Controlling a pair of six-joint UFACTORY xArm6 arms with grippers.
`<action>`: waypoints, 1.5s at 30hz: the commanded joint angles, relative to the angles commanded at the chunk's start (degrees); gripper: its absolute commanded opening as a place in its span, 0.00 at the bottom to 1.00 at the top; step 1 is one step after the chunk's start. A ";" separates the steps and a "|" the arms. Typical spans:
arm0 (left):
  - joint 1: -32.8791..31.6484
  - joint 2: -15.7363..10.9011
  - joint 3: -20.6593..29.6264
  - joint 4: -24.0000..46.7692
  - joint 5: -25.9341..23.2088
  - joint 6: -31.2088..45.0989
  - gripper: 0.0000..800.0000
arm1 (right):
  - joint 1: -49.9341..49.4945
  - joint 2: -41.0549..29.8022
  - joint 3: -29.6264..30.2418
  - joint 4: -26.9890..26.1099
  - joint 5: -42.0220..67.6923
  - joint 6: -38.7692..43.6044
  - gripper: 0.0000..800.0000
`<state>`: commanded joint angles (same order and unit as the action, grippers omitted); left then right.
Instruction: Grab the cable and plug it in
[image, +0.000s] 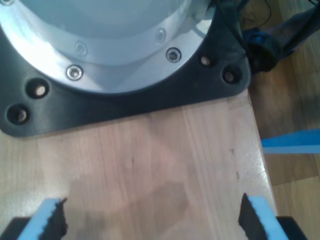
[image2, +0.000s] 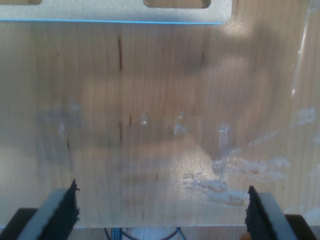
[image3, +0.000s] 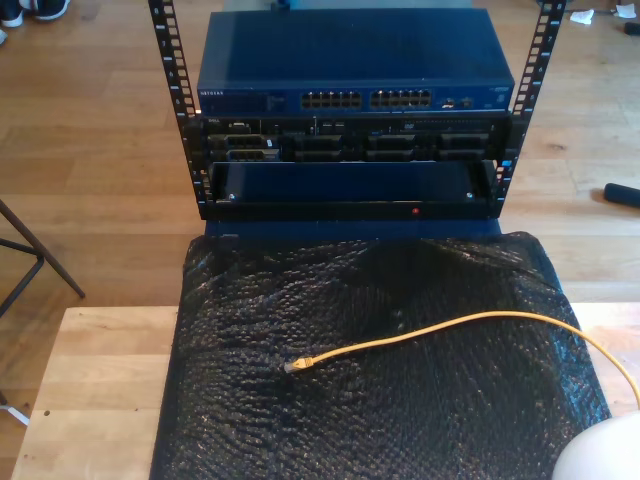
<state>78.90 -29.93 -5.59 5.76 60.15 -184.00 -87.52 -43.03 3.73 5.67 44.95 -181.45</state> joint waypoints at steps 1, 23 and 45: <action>0.00 0.00 -0.09 0.00 0.00 0.00 1.00 | 0.00 0.00 0.00 0.00 -0.09 0.00 1.00; 0.00 -0.26 -2.37 0.18 4.40 -0.18 1.00 | -0.09 -0.09 -2.29 -0.18 3.08 0.26 1.00; -1.05 -1.32 -15.74 -7.30 24.00 -0.26 1.00 | 2.99 0.53 -22.68 0.44 25.76 12.22 1.00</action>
<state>77.85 -31.25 -21.33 -1.54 84.15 -184.26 -84.53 -42.51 -18.96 6.11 70.70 -169.23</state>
